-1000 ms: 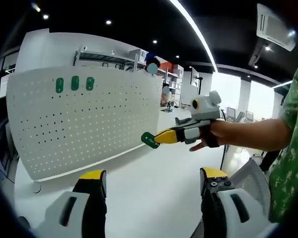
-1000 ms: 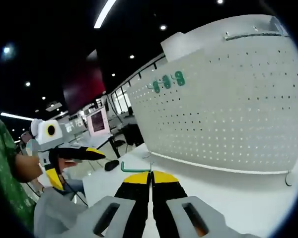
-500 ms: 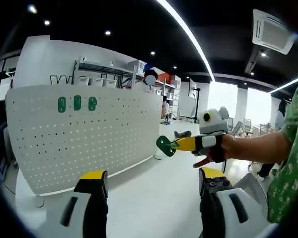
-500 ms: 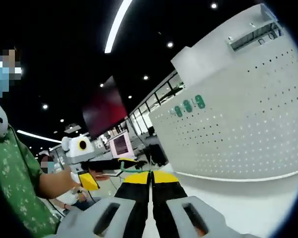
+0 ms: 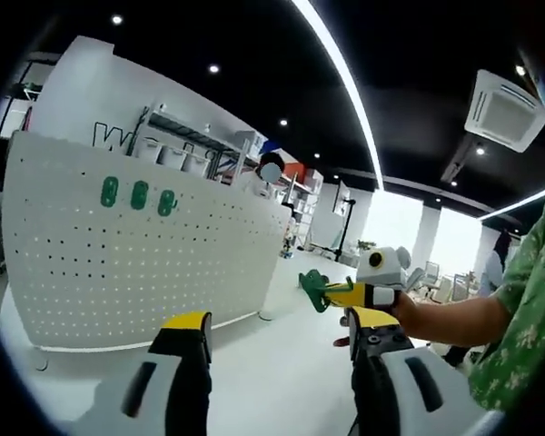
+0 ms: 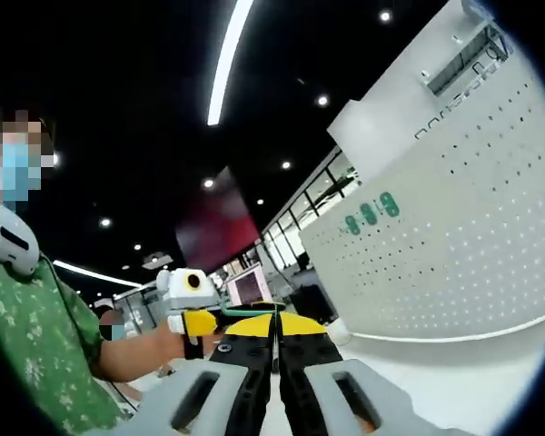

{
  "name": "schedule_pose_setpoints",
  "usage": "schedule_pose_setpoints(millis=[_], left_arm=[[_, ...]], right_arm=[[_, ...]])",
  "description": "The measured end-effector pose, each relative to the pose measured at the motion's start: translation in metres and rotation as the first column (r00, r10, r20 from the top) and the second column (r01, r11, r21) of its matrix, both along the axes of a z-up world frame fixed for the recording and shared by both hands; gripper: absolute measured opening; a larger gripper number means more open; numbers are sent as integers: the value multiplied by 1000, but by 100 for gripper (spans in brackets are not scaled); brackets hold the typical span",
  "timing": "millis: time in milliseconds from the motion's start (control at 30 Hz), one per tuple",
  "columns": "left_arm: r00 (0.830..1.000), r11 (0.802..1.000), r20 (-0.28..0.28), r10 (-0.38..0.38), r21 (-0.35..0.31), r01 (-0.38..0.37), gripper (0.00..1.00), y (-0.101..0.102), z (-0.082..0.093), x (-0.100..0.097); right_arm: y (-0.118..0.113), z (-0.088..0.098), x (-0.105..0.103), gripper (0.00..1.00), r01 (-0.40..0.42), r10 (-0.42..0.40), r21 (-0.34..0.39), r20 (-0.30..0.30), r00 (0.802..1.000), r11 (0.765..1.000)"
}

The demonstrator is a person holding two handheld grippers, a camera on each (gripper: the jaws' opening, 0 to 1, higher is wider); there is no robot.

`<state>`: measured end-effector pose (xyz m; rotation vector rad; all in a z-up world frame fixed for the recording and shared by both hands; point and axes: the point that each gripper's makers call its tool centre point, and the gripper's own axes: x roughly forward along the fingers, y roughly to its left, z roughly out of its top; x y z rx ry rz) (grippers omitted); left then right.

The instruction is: Insert the hook assembly into the mounting plate slot until the hook locks in place.

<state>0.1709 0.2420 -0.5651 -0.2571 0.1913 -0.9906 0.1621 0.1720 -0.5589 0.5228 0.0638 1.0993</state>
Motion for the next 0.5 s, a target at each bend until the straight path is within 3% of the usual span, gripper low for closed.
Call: schedule_pose_setpoints(millis=[367, 500], left_arm=[[995, 984, -51, -85, -159, 75, 41, -6, 16, -3], [994, 982, -54, -94, -167, 84, 38, -11, 18, -6]], right_arm=[[6, 9, -6, 0, -39, 38, 54, 6, 999, 998], [10, 11, -8, 0, -50, 50, 61, 8, 999, 997]])
